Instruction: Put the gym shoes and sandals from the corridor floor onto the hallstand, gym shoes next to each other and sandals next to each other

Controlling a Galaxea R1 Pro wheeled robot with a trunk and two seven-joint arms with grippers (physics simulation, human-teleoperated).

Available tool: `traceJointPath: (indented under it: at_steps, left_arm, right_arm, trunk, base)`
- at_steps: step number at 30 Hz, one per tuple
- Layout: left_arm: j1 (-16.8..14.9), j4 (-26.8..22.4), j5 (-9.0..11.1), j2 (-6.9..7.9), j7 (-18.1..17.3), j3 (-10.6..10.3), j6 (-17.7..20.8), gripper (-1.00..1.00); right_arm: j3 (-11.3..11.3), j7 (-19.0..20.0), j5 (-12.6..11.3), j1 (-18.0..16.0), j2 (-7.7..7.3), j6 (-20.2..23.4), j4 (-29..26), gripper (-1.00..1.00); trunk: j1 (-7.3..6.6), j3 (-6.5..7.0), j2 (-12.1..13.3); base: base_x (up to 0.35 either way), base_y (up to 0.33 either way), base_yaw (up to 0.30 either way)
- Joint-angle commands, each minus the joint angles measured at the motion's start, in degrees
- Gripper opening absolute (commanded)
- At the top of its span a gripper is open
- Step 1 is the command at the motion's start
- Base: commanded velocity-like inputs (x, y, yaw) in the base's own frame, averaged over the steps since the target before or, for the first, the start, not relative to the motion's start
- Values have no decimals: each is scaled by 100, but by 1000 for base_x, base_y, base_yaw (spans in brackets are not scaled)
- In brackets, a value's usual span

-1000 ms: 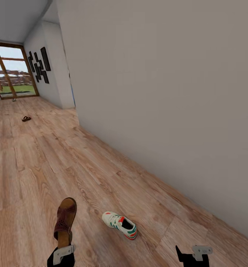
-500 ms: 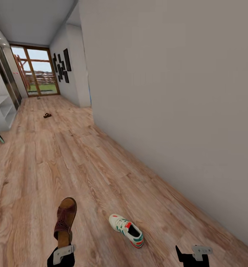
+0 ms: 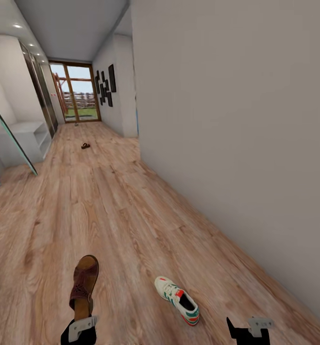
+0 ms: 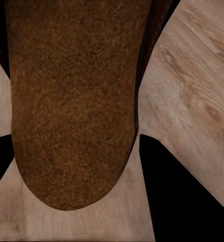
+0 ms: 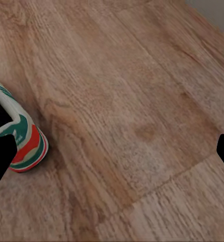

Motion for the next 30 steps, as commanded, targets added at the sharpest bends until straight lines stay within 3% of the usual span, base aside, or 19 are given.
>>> traceJointPath:
  at_steps: [1,7,17,30]
  left_arm:
    - [-6,1,-7,7,61,-47,-16,-100]
    - [-5,-4,-7,7,61,-49,-16,-100]
    - [-6,-12,-7,7,61,-47,-16,-100]
    - [1,-13,-7,7,61,-50,-16,-100]
  right_arm:
    - [-33,49,15,-2,4,-17,1,100]
    - [-33,49,15,-2,4,-17,1,100]
    - [-33,49,15,-2,4,-18,0,100]
    - [-33,58,19,-2,4,-21,-7,100]
  trunk:
    - [-1,-5,-2]
    - [-1,-5,-2]
    - [-1,-5,-2]
    - [-1,-5,-2]
  base:
    - [0,0,277]
    - [-19,-37,277]
    - [-117,-213,268]
    - [-13,-51,40]
